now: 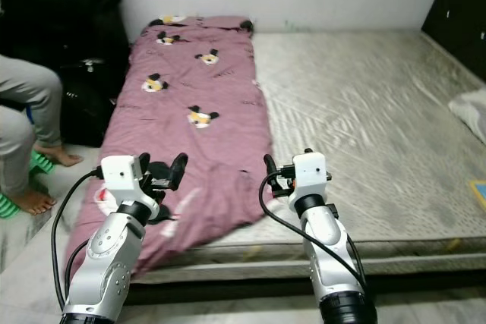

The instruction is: Clean up the room

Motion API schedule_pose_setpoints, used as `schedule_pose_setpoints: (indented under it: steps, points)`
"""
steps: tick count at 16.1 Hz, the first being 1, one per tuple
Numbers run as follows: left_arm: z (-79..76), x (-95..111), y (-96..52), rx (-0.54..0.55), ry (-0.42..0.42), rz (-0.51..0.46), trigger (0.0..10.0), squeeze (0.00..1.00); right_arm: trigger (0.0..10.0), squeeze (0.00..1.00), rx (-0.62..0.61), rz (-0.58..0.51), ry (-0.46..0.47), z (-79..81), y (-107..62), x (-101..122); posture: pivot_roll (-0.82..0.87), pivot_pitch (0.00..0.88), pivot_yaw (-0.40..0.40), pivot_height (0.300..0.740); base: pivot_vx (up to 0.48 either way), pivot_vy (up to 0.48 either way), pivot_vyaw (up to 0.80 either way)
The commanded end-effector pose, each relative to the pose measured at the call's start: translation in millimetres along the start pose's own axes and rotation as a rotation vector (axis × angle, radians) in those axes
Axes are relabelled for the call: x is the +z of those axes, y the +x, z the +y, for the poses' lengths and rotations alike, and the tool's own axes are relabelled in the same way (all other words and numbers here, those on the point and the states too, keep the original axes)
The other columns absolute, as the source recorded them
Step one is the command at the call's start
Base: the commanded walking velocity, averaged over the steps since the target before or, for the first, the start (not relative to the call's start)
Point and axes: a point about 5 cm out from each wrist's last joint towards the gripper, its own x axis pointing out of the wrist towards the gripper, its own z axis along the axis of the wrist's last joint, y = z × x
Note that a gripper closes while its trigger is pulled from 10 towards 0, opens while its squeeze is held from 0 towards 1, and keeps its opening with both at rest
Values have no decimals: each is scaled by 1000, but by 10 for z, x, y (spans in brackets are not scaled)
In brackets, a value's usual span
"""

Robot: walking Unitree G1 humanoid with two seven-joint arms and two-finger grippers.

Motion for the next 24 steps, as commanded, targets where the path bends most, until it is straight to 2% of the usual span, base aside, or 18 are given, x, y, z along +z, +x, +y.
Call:
schedule_pose_setpoints:
  steps: [1,10,21,24]
  points:
    - [38,17,-3,19,-6,-10,10000,0,10000,0,37,-27,-6,90,39,59,23,32,15,740,0,480,638]
    - [14,55,-19,-18,2,-45,10000,0,10000,0,41,-24,-7,107,44,45,26,37,16,740,0,53,72]
    - [-4,62,-15,-32,4,-46,10000,0,10000,0,30,-20,-16,89,43,33,23,42,18,740,391,0,0]
    - [-29,76,-1,-26,-9,-54,10000,0,10000,0,28,-18,-18,84,47,32,22,42,17,740,104,0,0]
